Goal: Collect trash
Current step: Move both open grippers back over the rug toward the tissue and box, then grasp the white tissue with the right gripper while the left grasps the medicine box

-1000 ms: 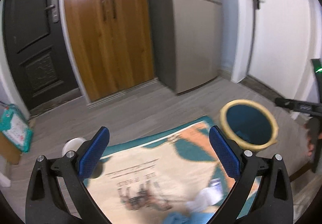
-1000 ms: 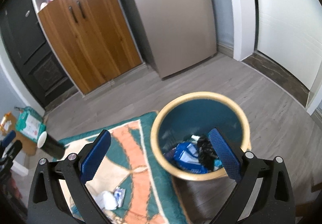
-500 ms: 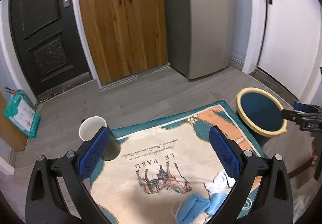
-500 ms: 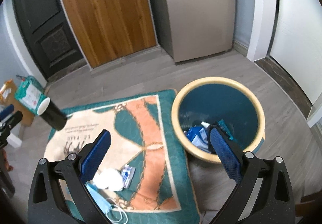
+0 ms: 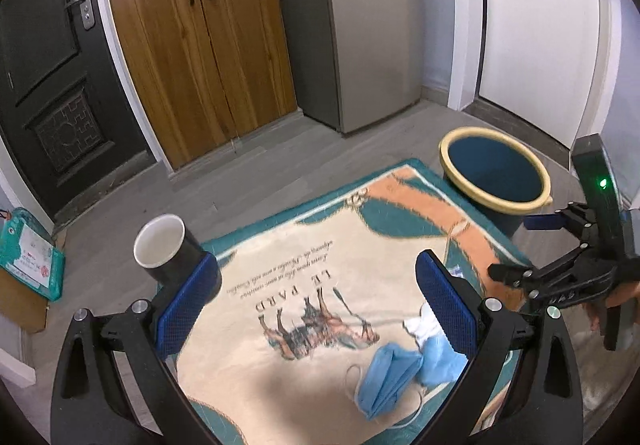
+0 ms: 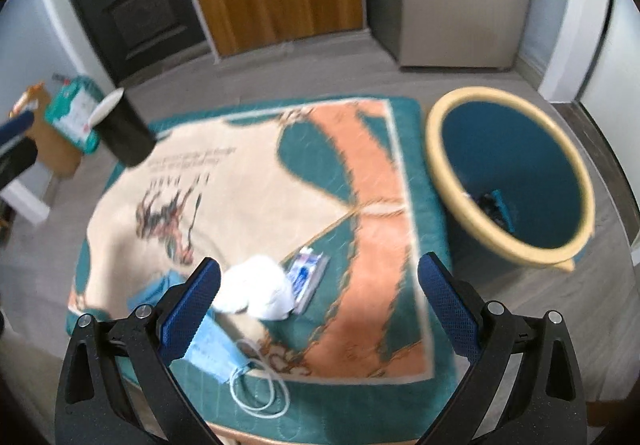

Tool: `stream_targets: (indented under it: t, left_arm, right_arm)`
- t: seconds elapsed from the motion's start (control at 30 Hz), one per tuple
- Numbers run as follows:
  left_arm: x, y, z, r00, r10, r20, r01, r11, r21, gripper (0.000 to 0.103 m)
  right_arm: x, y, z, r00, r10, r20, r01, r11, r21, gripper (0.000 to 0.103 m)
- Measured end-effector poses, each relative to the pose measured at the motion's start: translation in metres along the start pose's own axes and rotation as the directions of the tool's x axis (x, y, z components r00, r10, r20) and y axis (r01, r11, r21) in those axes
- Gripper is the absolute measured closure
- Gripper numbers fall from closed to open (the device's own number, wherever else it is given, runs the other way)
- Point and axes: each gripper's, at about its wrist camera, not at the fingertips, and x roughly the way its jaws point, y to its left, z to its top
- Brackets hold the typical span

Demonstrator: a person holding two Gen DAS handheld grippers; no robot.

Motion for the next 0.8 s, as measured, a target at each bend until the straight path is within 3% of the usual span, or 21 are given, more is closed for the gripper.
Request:
stream_targets:
  t: [0.13,0.2,0.27,0.4,0.47,0.57,0.8]
  left_arm:
    - [0.01,0.0,-0.012,0.999,0.018,-0.035,-0.018,1.0,-0.002,0.006]
    - [0.018,0.0,-0.019,0.998,0.036,-0.054,-0.036,0.999,0.0,0.006]
    - [0.031,0.0,-0.026,0.994,0.055,-0.095,-0.055,0.998,0.004,0.006]
    - [0.05,-0.004,-0.04,0.987,0.045,-0.157,-0.041,0.999,0.029,0.006]
    - [0.053,-0.008,-0.042,0.986,0.028,-0.167,-0.021,0.999,0.04,0.006]
    - [0.053,-0.015,-0.041,0.987,0.002,-0.163,0.005,0.999,0.042,0.006]
    - [0.054,-0.035,-0.04,0.984,-0.055,-0.17,0.065,0.996,0.054,0.006]
  right_arm:
    - [0.02,0.014,-0.003,0.999,0.009,-0.049,-0.009,1.0,-0.017,0.008]
    - [0.03,0.022,-0.004,0.997,-0.001,-0.081,-0.003,0.999,-0.046,0.016]
    - [0.04,0.029,-0.005,0.993,-0.006,-0.115,-0.003,0.997,-0.08,0.037]
    - [0.054,0.039,-0.009,0.984,-0.001,-0.177,-0.021,0.992,-0.121,0.056]
    - [0.058,0.041,-0.012,0.98,-0.007,-0.2,-0.021,0.99,-0.138,0.075]
    - [0.058,0.038,-0.012,0.978,0.01,-0.207,-0.037,0.991,-0.129,0.093]
    - [0.036,0.015,0.008,0.988,0.095,-0.117,-0.097,0.995,-0.006,0.097]
